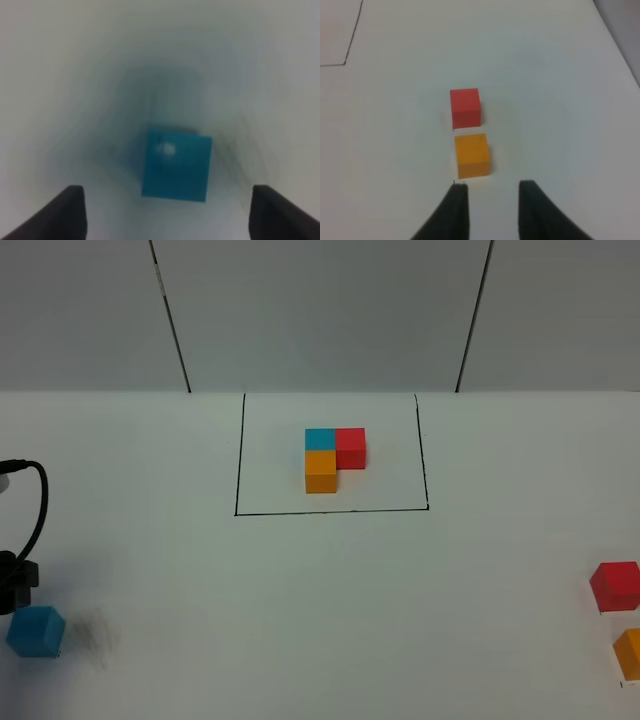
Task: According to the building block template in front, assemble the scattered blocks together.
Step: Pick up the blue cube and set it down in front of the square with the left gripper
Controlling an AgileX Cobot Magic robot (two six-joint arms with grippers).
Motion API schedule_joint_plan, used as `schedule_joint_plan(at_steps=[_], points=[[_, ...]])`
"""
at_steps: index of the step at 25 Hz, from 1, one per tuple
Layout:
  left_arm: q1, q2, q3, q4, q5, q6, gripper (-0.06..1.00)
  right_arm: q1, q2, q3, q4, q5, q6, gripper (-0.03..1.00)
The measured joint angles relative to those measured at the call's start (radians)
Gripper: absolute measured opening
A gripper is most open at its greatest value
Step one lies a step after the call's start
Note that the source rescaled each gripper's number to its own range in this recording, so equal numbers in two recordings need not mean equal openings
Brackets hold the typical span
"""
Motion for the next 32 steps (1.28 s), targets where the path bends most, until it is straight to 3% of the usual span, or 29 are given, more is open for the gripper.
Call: schedule_joint_plan(at_steps=[10,23,32], points=[[0.0,0.118,0.0,-0.015,-0.096,0.031,0.48,0.0,0.0,0.0,0.0,0.0,0.0,0.0],[0.0,0.261,-0.001,-0.171,-0.137,0.21,0.48,0.0,0.0,0.0,0.0,0.0,0.0,0.0],[0.0,0.329,-0.001,-0.184,-0.165,0.223,0.48,0.0,0.0,0.0,0.0,0.0,0.0,0.0]])
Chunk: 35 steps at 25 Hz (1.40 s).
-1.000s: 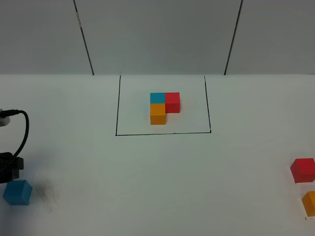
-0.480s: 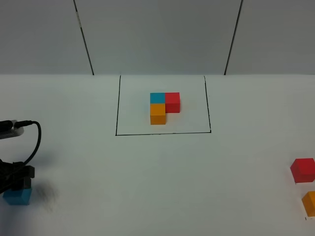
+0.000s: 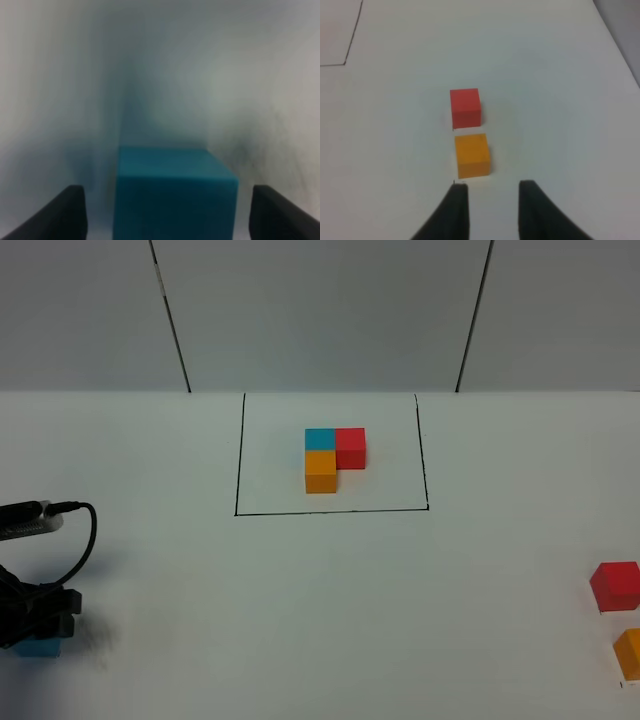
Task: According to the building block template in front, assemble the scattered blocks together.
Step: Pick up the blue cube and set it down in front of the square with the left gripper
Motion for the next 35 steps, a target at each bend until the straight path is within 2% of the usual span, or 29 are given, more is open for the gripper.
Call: schedule_joint_plan(at_steps=[2,4,6,7,11,15,21,24,27,30,32,35], points=[[0.0,0.009,0.0,0.0,-0.002,0.0,0.48,0.0,0.0,0.0,0.0,0.0,0.0,0.0],[0.0,0.013,0.0,-0.001,-0.003,0.001,0.38,0.0,0.0,0.0,0.0,0.0,0.0,0.0],[0.0,0.015,-0.001,-0.001,-0.005,0.001,0.15,0.0,0.0,0.0,0.0,0.0,0.0,0.0],[0.0,0.015,-0.001,0.0,-0.007,0.005,0.0,0.0,0.0,0.0,0.0,0.0,0.0,0.0],[0.0,0.018,-0.04,0.013,0.018,0.058,0.02,0.0,0.0,0.0,0.0,0.0,0.0,0.0],[-0.059,0.022,-0.187,0.023,0.182,0.215,0.02,0.0,0.0,0.0,0.0,0.0,0.0,0.0],[-0.315,0.023,-0.472,0.023,0.495,0.585,0.02,0.0,0.0,0.0,0.0,0.0,0.0,0.0],[-0.45,0.033,-0.573,0.027,0.551,0.72,0.02,0.0,0.0,0.0,0.0,0.0,0.0,0.0],[-0.558,0.08,-0.657,0.059,0.539,0.735,0.01,0.0,0.0,0.0,0.0,0.0,0.0,0.0],[-0.645,0.159,-0.723,0.133,0.537,0.72,0.01,0.0,0.0,0.0,0.0,0.0,0.0,0.0],[-0.69,0.215,-0.754,0.181,0.534,0.704,0.01,0.0,0.0,0.0,0.0,0.0,0.0,0.0],[-0.728,0.3,-0.791,0.199,0.513,0.689,0.01,0.0,0.0,0.0,0.0,0.0,0.0,0.0]])
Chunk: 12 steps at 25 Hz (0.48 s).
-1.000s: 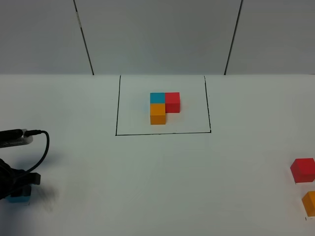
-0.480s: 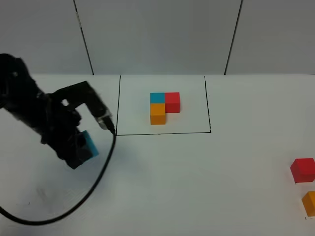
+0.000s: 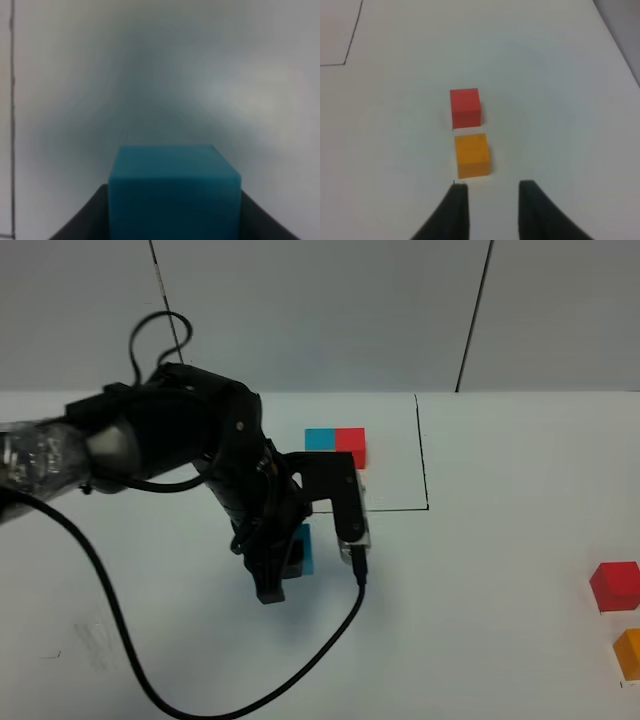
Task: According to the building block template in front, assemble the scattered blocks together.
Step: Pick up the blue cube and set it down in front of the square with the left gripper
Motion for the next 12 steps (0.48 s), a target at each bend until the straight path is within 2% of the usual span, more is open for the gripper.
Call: schedule_joint_plan(at_steps=[12], points=[[-0.017,0.207,-0.056,-0.008,-0.014,0.023,0.01,0.0,0.0,0.0,0.0,0.0,0.0,0.0]])
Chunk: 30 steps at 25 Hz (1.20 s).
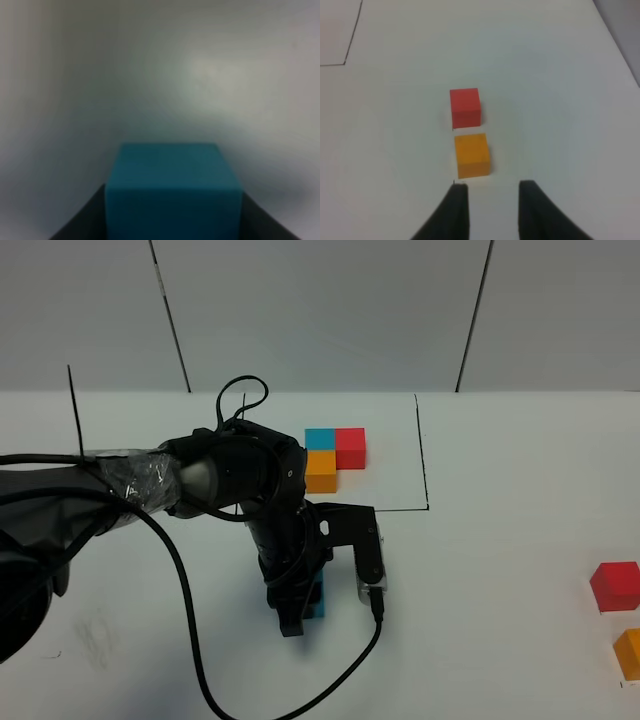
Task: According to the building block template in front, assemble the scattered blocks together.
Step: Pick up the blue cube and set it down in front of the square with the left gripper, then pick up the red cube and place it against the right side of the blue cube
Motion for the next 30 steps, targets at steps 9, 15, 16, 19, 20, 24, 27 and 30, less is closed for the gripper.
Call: schedule_joint_plan(at_steps=[9,15,16,19,20,24,27,30], points=[[-0.001,0.001,-0.004,-0.004,-0.001,0.009,0.01,0.0,0.0,0.0,0.001,0.0,0.0,0.0],[-0.001,0.0,-0.004,-0.004,-0.001,-0.086,0.52,0.0,0.0,0.0,0.001,0.0,0.0,0.0],[-0.002,-0.004,-0.004,-0.004,-0.001,-0.097,0.66,0.0,0.0,0.0,0.001,0.0,0.0,0.0],[-0.002,-0.045,-0.004,-0.004,-0.011,-0.113,0.96,0.0,0.0,0.0,0.001,0.0,0.0,0.0],[-0.002,-0.068,-0.004,-0.004,-0.016,-0.118,0.99,0.0,0.0,0.0,0.001,0.0,0.0,0.0],[-0.002,-0.216,-0.004,-0.002,-0.02,-0.245,0.98,0.0,0.0,0.0,0.001,0.0,0.0,0.0],[0.006,-0.345,-0.005,0.02,0.047,-0.457,0.93,0.0,0.0,0.0,0.001,0.0,0.0,0.0],[0.018,-0.479,-0.005,0.091,0.195,-0.652,0.88,0.0,0.0,0.0,0.001,0.0,0.0,0.0]])
